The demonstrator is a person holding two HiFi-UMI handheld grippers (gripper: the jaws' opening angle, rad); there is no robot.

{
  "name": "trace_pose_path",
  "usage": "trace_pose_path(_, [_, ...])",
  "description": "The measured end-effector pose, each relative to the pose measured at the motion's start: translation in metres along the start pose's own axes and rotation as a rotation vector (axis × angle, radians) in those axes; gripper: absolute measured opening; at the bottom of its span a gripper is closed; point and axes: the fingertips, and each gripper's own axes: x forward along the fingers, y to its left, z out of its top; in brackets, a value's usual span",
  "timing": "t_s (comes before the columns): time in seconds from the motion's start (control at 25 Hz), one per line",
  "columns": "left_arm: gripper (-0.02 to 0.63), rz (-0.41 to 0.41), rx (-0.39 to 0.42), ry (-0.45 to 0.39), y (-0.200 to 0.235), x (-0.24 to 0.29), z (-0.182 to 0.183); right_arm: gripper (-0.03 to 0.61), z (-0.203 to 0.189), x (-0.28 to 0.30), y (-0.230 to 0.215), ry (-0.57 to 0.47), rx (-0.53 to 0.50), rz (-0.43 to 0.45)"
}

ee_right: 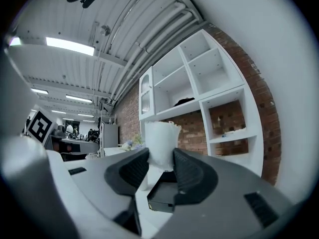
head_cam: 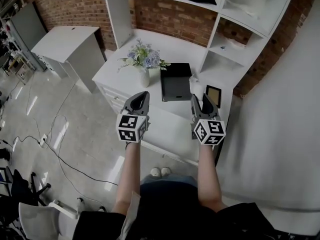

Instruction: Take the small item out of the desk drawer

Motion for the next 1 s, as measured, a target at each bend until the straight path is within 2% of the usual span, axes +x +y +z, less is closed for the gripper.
trace_pose_path(0.36, [0.009,-0.003,-0.001,0.009,-0.013,-0.011,-0.005,0.147,0.001,-0.018,-0.004,-0.012,0.018,-0.023])
trace_pose_path(1.0, [0.009,-0.009,0.008,0.022,-0.022,-0.017,-0.01,0.147,0.002,-0.024,-0.003,-0.009,0.025,-0.007])
